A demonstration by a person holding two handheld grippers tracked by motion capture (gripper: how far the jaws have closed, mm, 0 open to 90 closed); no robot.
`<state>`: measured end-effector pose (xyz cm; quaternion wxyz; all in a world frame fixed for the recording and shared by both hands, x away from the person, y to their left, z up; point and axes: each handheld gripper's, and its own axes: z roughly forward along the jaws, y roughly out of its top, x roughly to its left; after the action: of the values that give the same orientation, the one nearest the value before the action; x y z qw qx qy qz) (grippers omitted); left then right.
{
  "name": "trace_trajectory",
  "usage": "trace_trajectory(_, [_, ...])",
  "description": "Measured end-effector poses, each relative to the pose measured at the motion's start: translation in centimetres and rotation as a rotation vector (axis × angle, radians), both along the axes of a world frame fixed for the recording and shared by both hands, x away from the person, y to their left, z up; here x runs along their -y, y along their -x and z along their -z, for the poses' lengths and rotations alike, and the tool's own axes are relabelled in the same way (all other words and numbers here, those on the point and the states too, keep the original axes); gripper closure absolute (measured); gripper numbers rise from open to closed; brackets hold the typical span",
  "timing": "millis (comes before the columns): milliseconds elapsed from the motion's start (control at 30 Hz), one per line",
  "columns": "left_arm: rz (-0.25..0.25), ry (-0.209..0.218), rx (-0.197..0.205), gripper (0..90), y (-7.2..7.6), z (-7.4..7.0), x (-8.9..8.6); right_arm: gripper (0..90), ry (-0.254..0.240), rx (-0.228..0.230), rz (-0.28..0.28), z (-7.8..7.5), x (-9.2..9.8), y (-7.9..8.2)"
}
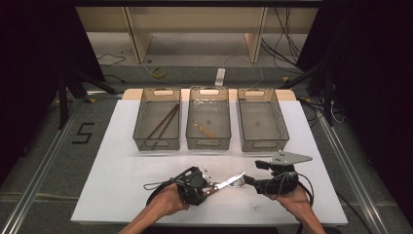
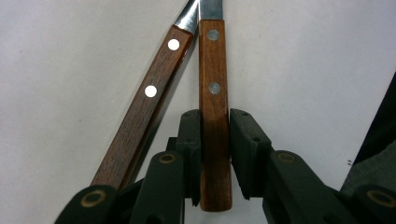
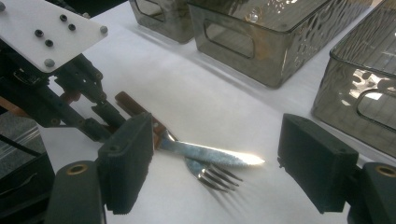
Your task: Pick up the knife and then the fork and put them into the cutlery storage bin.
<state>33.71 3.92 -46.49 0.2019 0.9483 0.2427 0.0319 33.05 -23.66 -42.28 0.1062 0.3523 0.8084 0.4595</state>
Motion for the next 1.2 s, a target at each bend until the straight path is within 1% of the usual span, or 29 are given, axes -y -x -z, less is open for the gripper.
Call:
trace_trajectory(100, [0.009,-0.005,0.008,74.3,0.1,0.0,0.0,27.5,0.001,0.000,0.000,0.0,0.0,0.0])
trace_trajectory(267, [0.011,0.011,0.005,74.7,0.0,0.0,-0.2,27.7,0.001,0.000,-0.008,0.0,-0.1,0.0])
trace_trajectory(433, [0.015,0.009,0.014,74.9,0.0,-0.1,-0.3,27.7,-0.001,-0.002,-0.012,0.0,-0.2,0.0])
trace_trajectory(467, [0.009,0.015,0.015,74.9,0.0,-0.2,-0.3,27.7,-0.002,-0.002,-0.012,0.0,-0.2,0.0])
trace_trajectory(533, [0.012,0.025,0.013,74.9,0.0,-0.5,-0.5,27.8,-0.002,-0.002,-0.014,0.0,-0.2,0.0])
trace_trajectory(567, [0.011,0.037,0.015,74.9,0.0,-0.7,-0.5,27.8,-0.001,-0.003,-0.015,0.0,-0.2,0.1])
trace_trajectory(633, [0.013,0.042,0.006,75.0,0.0,-1.0,-0.6,27.8,-0.002,-0.002,-0.018,0.0,-0.3,0.1])
trace_trajectory(667, [0.012,0.047,0.010,75.0,0.0,-1.1,-0.7,27.8,-0.002,0.000,-0.020,-0.1,-0.3,0.1])
trace_trajectory(733, [0.013,0.052,-0.001,74.9,-0.1,-1.3,-0.8,27.8,-0.004,0.006,-0.031,-0.2,-0.5,0.2])
trace_trajectory(767, [0.013,0.055,0.001,74.9,0.0,-1.4,-0.9,27.8,-0.002,0.010,-0.041,-0.2,-0.7,0.3])
trace_trajectory(867, [0.031,0.055,-0.006,74.9,0.2,-1.8,-0.8,27.8,0.007,0.022,-0.077,-0.4,-1.4,0.5])
trace_trajectory(933, [0.040,0.053,-0.001,74.9,0.5,-2.2,-0.7,27.8,0.023,0.030,-0.106,-0.4,-2.0,0.8])
trace_trajectory(967, [0.042,0.065,-0.004,74.9,0.6,-2.4,-0.8,27.8,0.032,0.039,-0.123,-0.4,-2.3,1.0])
trace_trajectory(1000, [0.047,0.063,-0.006,74.9,0.7,-2.6,-0.8,27.8,0.041,0.044,-0.144,-0.5,-2.6,1.2])
trace_trajectory(1033, [0.050,0.062,-0.003,74.9,0.7,-2.8,-0.8,27.8,0.052,0.055,-0.165,-0.5,-2.9,1.4])
trace_trajectory(1067, [0.048,0.071,-0.007,74.9,0.7,-2.9,-0.8,27.8,0.066,0.062,-0.179,-0.5,-3.2,1.6])
trace_trajectory(1200, [0.071,0.067,-0.018,74.9,1.1,-3.1,-0.7,27.8,0.120,0.093,-0.253,-0.4,-4.7,2.2])
